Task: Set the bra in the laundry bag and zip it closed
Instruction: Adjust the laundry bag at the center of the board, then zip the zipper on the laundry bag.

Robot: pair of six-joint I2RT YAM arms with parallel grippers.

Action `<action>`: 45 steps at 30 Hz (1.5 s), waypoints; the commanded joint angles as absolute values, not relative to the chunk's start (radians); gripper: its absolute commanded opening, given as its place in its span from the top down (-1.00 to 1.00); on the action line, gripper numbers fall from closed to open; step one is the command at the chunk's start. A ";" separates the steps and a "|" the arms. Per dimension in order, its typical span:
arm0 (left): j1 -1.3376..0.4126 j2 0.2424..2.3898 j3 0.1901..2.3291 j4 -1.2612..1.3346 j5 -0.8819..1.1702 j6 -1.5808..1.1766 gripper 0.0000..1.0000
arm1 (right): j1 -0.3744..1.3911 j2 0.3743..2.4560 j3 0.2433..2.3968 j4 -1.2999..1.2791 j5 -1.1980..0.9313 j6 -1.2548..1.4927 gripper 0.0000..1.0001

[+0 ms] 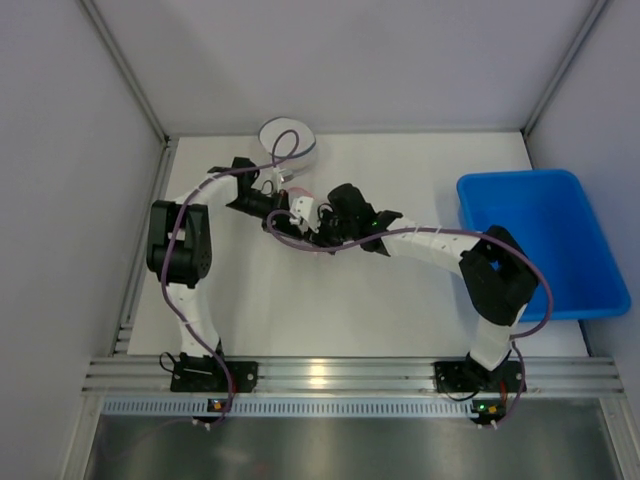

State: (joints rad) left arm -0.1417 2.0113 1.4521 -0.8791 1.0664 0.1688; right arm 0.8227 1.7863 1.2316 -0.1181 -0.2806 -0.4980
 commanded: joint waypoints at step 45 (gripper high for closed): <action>-0.357 1.338 0.681 0.265 0.237 0.060 -0.18 | 0.818 1.896 1.414 -0.078 -0.232 -0.221 1.00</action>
